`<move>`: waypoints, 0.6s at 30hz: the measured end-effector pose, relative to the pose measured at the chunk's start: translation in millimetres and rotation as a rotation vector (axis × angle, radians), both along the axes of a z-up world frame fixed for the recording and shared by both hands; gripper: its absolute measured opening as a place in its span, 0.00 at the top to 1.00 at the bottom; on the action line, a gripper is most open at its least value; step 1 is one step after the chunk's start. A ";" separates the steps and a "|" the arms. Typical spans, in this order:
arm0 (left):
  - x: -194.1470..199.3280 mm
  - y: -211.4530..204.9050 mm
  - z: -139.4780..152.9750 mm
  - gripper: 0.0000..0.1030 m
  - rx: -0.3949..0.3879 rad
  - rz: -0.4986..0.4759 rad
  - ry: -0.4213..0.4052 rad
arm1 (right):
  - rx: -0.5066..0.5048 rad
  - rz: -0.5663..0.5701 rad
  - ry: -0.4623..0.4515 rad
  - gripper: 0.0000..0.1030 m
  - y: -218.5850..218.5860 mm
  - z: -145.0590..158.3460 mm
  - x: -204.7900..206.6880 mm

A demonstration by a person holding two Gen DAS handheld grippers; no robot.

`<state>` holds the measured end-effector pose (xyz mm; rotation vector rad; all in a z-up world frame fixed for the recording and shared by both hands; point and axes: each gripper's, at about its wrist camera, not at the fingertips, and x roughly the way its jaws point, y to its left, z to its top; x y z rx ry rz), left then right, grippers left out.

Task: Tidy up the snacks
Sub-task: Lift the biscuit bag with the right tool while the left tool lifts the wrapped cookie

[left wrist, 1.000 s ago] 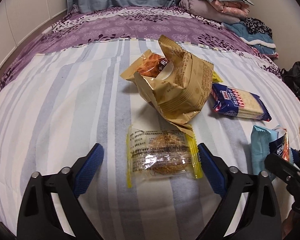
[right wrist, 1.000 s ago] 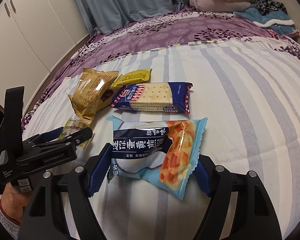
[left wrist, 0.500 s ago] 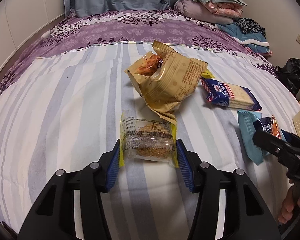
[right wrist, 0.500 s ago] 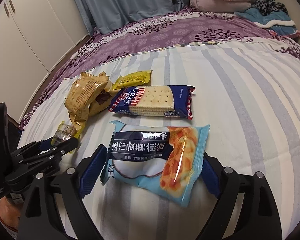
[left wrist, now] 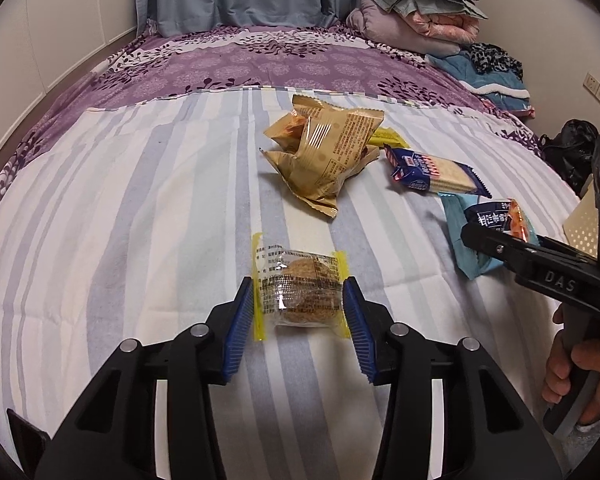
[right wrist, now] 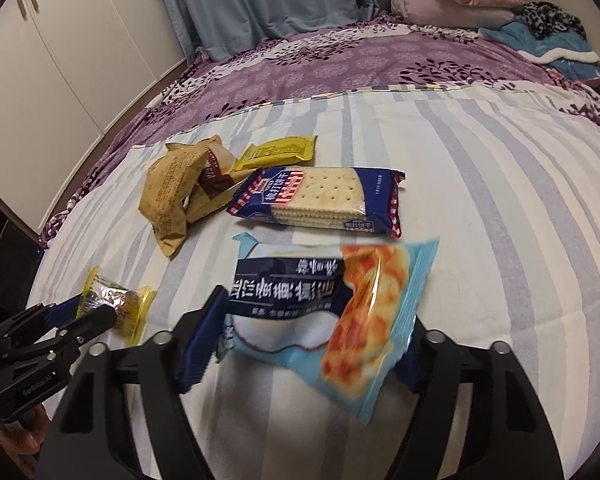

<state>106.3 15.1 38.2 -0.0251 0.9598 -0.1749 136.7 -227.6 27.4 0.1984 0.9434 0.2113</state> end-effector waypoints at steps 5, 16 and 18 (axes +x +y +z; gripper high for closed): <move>-7.5 0.2 6.9 0.55 0.001 0.003 -0.011 | 0.005 -0.009 -0.010 0.41 -6.1 7.9 -11.6; 5.4 -8.3 -12.8 0.20 0.032 0.010 0.009 | 0.020 -0.041 -0.029 0.47 -24.0 19.6 -30.4; 11.7 -7.3 -19.5 0.20 0.044 0.025 0.020 | 0.017 -0.046 -0.025 0.47 -25.3 18.2 -29.5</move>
